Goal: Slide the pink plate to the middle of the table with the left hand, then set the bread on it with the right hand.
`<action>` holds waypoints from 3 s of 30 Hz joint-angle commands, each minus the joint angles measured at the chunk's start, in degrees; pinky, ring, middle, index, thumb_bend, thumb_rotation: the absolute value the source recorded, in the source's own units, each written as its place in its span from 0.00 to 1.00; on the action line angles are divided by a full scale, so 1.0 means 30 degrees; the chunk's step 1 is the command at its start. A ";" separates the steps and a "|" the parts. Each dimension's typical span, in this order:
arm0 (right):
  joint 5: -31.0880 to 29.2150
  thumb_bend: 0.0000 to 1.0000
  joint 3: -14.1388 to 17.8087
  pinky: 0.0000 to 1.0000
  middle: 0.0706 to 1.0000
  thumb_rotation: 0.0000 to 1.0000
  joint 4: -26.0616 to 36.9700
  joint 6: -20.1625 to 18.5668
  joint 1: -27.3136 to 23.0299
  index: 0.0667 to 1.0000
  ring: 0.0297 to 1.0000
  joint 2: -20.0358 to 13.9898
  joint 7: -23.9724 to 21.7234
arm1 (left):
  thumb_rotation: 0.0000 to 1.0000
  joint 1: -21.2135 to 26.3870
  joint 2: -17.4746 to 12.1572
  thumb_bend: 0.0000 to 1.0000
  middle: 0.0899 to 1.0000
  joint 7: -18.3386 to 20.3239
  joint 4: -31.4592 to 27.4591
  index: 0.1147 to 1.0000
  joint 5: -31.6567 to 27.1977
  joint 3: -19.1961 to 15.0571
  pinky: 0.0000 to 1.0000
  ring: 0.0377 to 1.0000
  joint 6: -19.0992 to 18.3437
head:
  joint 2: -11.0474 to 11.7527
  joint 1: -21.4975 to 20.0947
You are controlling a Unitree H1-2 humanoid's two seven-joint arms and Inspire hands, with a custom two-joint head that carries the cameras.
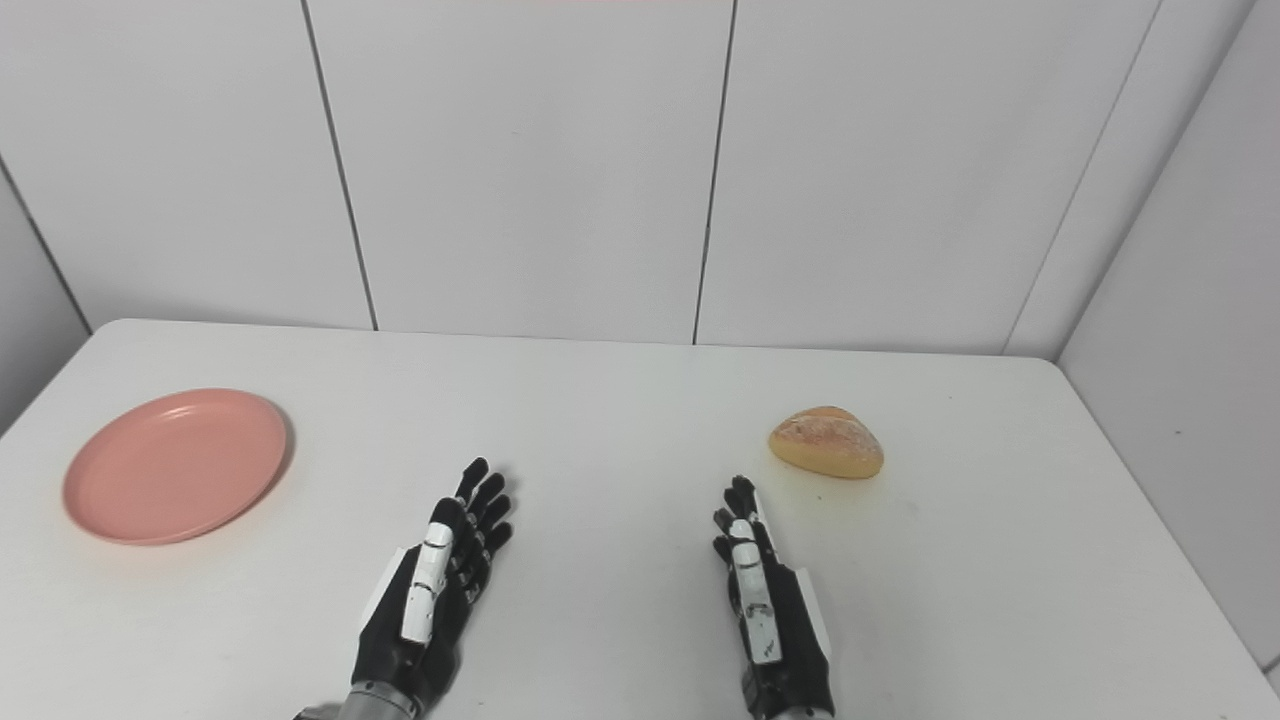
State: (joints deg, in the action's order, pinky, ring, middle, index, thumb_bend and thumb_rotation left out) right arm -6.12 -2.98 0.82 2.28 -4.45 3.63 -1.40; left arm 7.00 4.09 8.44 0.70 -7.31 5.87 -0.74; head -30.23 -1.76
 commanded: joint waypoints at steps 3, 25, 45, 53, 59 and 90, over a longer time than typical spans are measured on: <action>-0.0286 0.34 0.0206 1.00 0.99 1.00 0.0404 0.0442 -0.0146 0.99 0.98 -0.0220 -0.0348 | 1.00 -0.0515 0.0395 0.53 1.00 -0.0173 0.0674 1.00 0.0389 0.0366 1.00 1.00 0.0331 | 0.0321 0.0759; -0.1291 0.32 0.0986 1.00 1.00 1.00 -0.0503 0.1392 0.0086 1.00 0.99 -0.1239 -0.1576 | 1.00 -0.0211 0.1639 0.51 1.00 -0.1105 0.3460 1.00 0.2218 0.1095 1.00 0.99 0.2684 | 0.2272 0.5201; -0.1271 0.32 0.1016 1.00 1.00 1.00 -0.0555 0.1407 0.0113 1.00 0.99 -0.1217 -0.1694 | 1.00 -0.0139 0.1596 0.52 1.00 -0.1222 0.3265 1.00 0.2241 0.1021 1.00 1.00 0.2573 | 0.2267 0.5061; -0.1151 0.32 0.0951 1.00 0.99 1.00 -0.0565 0.1458 0.0131 1.00 0.98 -0.1071 -0.1593 | 1.00 0.0012 0.1278 0.57 1.00 -0.1097 0.1409 1.00 0.2072 0.0692 1.00 1.00 0.1592 | 0.2285 0.5147; -0.1112 0.31 0.0930 1.00 0.99 1.00 -0.0560 0.1488 0.0168 1.00 0.98 -0.0999 -0.1571 | 1.00 0.0084 0.0811 0.57 1.00 -0.1108 -0.0262 1.00 0.2168 0.0579 1.00 1.00 0.1167 | 0.2397 0.5167; -0.1234 0.31 0.1146 1.00 1.00 1.00 -0.0843 0.1462 0.0059 1.00 0.99 -0.1002 -0.1695 | 1.00 0.4569 -0.2256 0.59 0.96 -0.1821 -0.4396 0.95 0.0549 -0.3236 1.00 0.95 -0.2757 | 0.2582 0.5758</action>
State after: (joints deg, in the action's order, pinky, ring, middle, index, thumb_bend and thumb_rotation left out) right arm -9.16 0.08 -0.21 3.49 -4.65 0.80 -5.83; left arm 17.50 -2.16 3.37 -12.12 -5.13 -3.43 -10.09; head -22.41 15.56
